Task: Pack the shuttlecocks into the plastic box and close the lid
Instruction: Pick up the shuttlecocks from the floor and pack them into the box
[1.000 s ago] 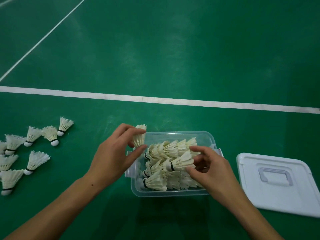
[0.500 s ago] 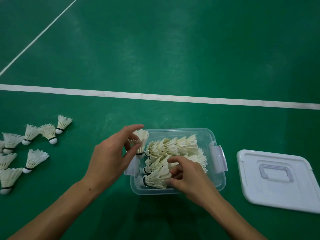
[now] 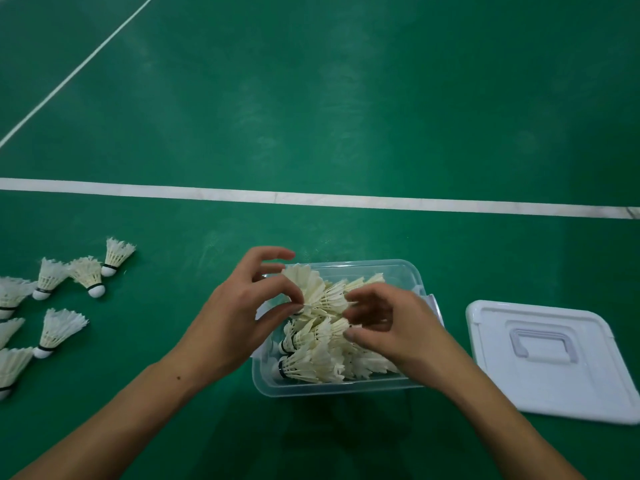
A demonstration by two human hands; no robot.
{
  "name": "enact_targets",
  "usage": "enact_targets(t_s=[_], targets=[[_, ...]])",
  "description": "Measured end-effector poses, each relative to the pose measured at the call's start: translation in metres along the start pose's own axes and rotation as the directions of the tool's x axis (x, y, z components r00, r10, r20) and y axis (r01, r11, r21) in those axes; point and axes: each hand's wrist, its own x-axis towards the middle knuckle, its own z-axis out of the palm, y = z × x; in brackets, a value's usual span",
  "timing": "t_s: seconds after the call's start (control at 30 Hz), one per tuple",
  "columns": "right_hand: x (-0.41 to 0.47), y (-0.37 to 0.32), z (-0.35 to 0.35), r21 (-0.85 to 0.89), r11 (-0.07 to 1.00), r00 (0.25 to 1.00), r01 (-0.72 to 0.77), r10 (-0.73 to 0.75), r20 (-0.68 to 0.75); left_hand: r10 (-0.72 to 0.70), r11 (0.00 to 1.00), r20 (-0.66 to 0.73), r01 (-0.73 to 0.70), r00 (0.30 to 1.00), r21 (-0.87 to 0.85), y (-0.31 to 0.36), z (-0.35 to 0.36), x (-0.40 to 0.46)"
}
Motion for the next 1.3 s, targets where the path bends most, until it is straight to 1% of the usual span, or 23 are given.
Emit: enact_targets(t_s=[0.07, 0.1, 0.17, 0.23, 0.33, 0.4, 0.47, 0.53, 0.6, 0.7, 0.77, 0.87, 0.93, 1.13, 1.23, 1.3], targets=[[-0.002, -0.013, -0.002, -0.097, 0.98, 0.973, 0.177, -0.189, -0.136, 0.022, 1.0, 0.042, -0.023, 0.999, 0.017, 0.004, 0.001, 0.007], [-0.002, -0.019, -0.001, -0.178, 0.947, 0.943, 0.267, -0.295, -0.153, 0.034, 0.999, 0.064, -0.036, 0.997, 0.035, 0.007, 0.002, 0.011], [0.0, -0.024, 0.005, -0.287, 0.868, 0.884, 0.405, -0.452, -0.118, 0.048, 0.998, 0.118, -0.052, 0.992, 0.034, 0.013, 0.003, 0.019], [0.004, -0.023, 0.01, -0.301, 0.848, 0.876, 0.437, -0.477, -0.073, 0.061, 0.998, 0.157, -0.065, 0.986, 0.018, 0.017, 0.007, 0.025], [0.003, -0.016, 0.016, -0.291, 0.871, 0.895, 0.396, -0.437, -0.09, 0.07, 0.997, 0.154, -0.072, 0.986, 0.009, 0.02, 0.014, 0.025], [-0.003, -0.008, 0.015, -0.325, 0.871, 0.898, 0.369, -0.424, -0.116, 0.069, 0.997, 0.126, -0.065, 0.99, -0.032, 0.02, 0.019, 0.021], [-0.012, 0.001, 0.008, -0.355, 0.881, 0.909, 0.314, -0.387, -0.157, 0.025, 0.996, 0.12, -0.015, 0.993, -0.084, 0.016, 0.022, 0.016], [-0.023, 0.009, -0.002, -0.381, 0.896, 0.924, 0.23, -0.324, -0.204, -0.03, 0.996, 0.145, 0.042, 0.989, -0.078, 0.006, 0.025, 0.009], [-0.034, 0.016, -0.012, -0.374, 0.917, 0.949, 0.137, -0.23, -0.217, -0.059, 0.997, 0.213, 0.07, 0.975, -0.043, -0.007, 0.027, 0.002], [-0.045, 0.021, -0.018, -0.331, 0.943, 0.98, 0.034, -0.097, -0.175, -0.072, 0.997, 0.336, 0.068, 0.939, 0.025, -0.016, 0.032, -0.009], [-0.046, 0.022, -0.017, -0.319, 0.948, 0.991, 0.002, -0.045, -0.128, -0.087, 0.994, 0.365, 0.056, 0.927, 0.095, -0.017, 0.038, -0.014], [-0.039, 0.022, -0.01, -0.298, 0.954, 0.998, -0.031, 0.012, -0.065, -0.091, 0.975, 0.376, 0.005, 0.922, 0.223, -0.012, 0.045, -0.014], [-0.033, 0.023, -0.007, -0.277, 0.959, 0.998, -0.057, 0.052, -0.027, -0.075, 0.963, 0.377, -0.031, 0.923, 0.267, -0.007, 0.048, -0.011], [-0.014, 0.021, -0.003, -0.285, 0.956, 0.986, -0.06, 0.102, 0.133, -0.082, 0.95, 0.384, -0.044, 0.92, 0.308, -0.001, 0.053, -0.008], [-0.012, 0.02, -0.008, -0.269, 0.96, 0.979, -0.07, 0.118, 0.168, -0.099, 0.947, 0.39, -0.034, 0.916, 0.32, -0.001, 0.052, -0.009], [-0.015, 0.021, -0.016, -0.263, 0.961, 0.978, -0.086, 0.132, 0.162, -0.106, 0.943, 0.395, -0.033, 0.913, 0.33, -0.001, 0.052, -0.009]])
